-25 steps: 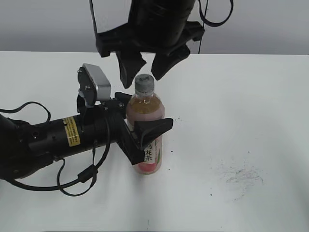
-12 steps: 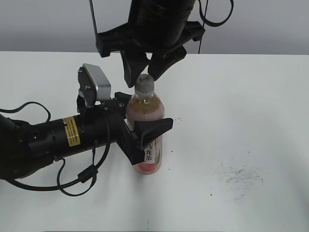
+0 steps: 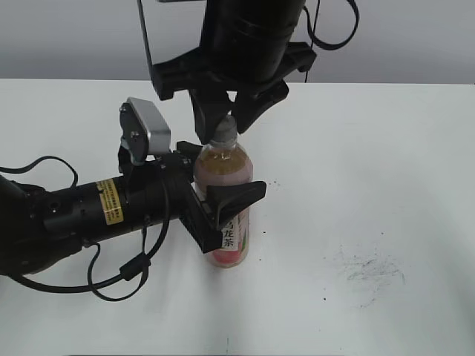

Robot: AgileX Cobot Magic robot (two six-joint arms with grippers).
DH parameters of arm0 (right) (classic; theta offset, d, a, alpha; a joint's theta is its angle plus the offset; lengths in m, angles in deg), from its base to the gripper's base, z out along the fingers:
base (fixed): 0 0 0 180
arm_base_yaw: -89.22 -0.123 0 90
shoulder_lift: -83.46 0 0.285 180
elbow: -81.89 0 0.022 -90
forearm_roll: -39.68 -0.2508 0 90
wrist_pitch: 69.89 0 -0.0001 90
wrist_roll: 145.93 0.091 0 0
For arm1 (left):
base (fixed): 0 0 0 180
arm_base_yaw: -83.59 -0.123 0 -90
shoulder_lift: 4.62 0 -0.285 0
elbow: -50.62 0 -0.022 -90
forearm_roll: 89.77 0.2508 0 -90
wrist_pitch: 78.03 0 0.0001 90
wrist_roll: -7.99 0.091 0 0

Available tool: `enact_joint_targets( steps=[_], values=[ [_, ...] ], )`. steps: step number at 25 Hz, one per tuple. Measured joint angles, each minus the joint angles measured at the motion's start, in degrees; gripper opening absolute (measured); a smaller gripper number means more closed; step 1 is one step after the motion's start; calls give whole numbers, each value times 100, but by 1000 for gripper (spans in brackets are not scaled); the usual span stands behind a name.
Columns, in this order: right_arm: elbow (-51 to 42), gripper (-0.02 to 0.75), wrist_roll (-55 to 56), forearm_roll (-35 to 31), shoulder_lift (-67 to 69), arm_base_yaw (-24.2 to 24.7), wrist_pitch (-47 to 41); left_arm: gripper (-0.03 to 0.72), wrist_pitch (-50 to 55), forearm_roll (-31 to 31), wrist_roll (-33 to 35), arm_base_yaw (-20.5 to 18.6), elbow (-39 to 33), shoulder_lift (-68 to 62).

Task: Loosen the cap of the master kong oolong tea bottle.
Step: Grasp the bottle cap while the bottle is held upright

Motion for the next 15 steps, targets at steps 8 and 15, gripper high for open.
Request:
enact_joint_targets(
  steps=[8, 15],
  values=[
    [-55, 280, -205, 7, 0, 0, -2, 445, 0, 0, 0, 0, 0, 0],
    [-55, 280, -1983, 7, 0, 0, -2, 445, 0, 0, 0, 0, 0, 0]
  ],
)
